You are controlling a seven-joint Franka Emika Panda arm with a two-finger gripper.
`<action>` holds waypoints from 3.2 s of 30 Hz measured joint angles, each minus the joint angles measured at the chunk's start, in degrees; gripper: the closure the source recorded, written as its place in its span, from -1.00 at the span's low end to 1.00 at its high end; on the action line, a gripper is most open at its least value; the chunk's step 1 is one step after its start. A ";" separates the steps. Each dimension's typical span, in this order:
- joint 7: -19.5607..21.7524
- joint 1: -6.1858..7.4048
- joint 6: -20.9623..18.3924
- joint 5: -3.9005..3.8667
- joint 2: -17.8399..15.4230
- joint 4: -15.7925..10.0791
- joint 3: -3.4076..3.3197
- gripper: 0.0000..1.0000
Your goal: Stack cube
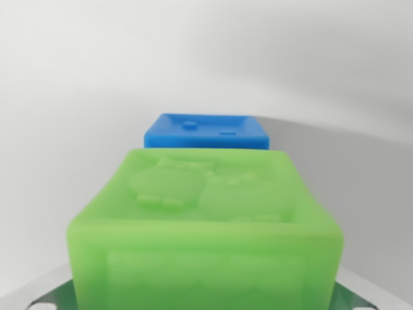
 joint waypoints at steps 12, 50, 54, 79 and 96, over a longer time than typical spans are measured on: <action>-0.34 -0.10 2.26 0.49 2.57 0.35 0.22 1.00; -0.46 -0.14 2.83 0.63 3.21 0.47 0.30 -1.00; -0.46 -0.13 2.83 0.63 3.21 0.47 0.30 -1.00; 0.14 0.24 -3.13 -0.34 -3.63 -0.14 -0.32 -1.00; 1.20 0.25 -12.07 -1.92 -12.17 0.39 -0.50 -1.00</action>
